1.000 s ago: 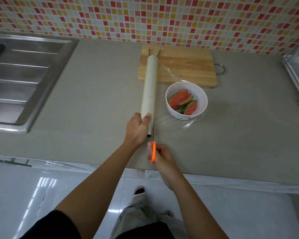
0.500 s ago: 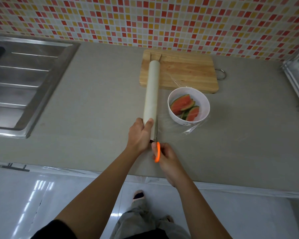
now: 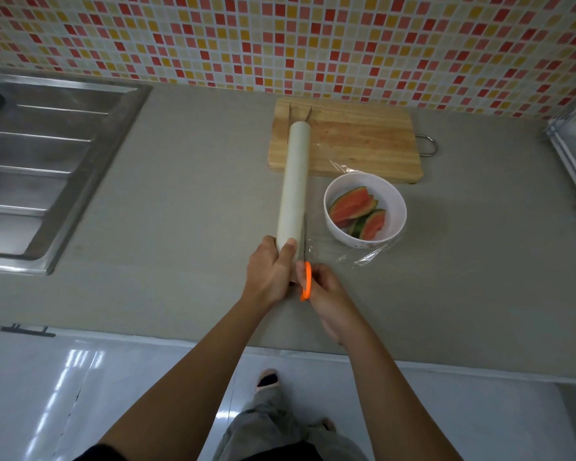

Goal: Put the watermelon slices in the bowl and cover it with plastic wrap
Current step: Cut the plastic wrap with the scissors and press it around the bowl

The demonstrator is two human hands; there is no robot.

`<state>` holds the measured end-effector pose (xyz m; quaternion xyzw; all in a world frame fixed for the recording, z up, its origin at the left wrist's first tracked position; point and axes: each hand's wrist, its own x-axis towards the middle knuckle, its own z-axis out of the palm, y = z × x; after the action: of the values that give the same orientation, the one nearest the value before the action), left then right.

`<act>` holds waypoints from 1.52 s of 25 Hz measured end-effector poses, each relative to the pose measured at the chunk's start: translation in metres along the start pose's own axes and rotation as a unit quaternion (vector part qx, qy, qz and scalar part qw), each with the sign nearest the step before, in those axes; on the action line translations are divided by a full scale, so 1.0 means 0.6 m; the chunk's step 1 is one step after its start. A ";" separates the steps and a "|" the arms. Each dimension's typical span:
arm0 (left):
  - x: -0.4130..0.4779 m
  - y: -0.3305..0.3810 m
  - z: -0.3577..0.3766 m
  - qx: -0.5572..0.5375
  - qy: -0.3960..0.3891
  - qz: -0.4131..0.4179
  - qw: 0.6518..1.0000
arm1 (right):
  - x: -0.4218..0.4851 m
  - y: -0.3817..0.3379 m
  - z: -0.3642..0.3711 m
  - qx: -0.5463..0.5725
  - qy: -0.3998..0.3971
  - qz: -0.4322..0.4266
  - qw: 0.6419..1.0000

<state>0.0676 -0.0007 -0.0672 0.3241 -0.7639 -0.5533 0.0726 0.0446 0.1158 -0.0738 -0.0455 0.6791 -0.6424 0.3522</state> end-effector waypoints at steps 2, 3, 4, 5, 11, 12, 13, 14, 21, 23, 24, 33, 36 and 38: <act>0.001 -0.002 0.000 0.009 -0.003 -0.002 1.000 | 0.007 -0.009 -0.002 0.010 -0.001 -0.001 1.000; 0.000 -0.002 0.000 0.010 -0.005 -0.005 1.000 | 0.010 -0.013 -0.004 0.012 -0.004 -0.003 1.000; -0.001 -0.002 0.000 0.008 -0.007 -0.008 1.000 | 0.014 -0.016 -0.005 0.013 -0.006 -0.006 1.000; -0.001 -0.001 0.000 0.004 -0.010 -0.010 1.000 | 0.018 -0.019 -0.006 0.013 -0.003 -0.008 1.000; -0.004 -0.009 -0.003 0.006 -0.018 -0.014 1.000 | 0.042 -0.034 -0.004 -0.014 0.018 -0.008 1.000; -0.004 -0.011 -0.004 0.005 -0.017 -0.017 1.000 | 0.045 -0.037 -0.004 -0.016 0.021 -0.005 1.000; -0.005 -0.012 -0.004 0.004 -0.016 -0.018 1.000 | 0.048 -0.039 -0.004 -0.018 0.025 -0.004 1.000; -0.005 -0.012 -0.005 0.007 -0.016 -0.015 1.000 | 0.051 -0.041 -0.004 -0.021 0.029 -0.003 0.999; -0.005 -0.018 -0.013 0.041 -0.020 -0.006 0.999 | 0.075 -0.054 -0.005 -0.056 0.043 -0.005 0.997; -0.004 -0.019 -0.019 0.043 -0.024 -0.010 0.999 | 0.083 -0.054 -0.005 -0.063 0.042 0.001 0.997; -0.004 -0.020 -0.021 0.045 -0.027 -0.010 0.999 | 0.086 -0.054 -0.005 -0.066 0.040 0.003 0.997; -0.006 -0.024 -0.050 0.039 -0.056 -0.009 0.998 | 0.120 -0.061 0.006 -0.063 0.035 -0.003 0.997; -0.006 -0.026 -0.058 0.047 -0.053 -0.003 0.998 | 0.136 -0.061 0.010 -0.059 0.035 0.001 0.998; -0.006 -0.028 -0.063 0.053 -0.054 0.001 0.997 | 0.145 -0.063 0.014 -0.049 0.032 -0.004 0.998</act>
<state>0.0948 -0.0319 -0.0669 0.2962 -0.7955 -0.5284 0.0148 -0.0308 0.0578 -0.0755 -0.0448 0.7208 -0.6107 0.3246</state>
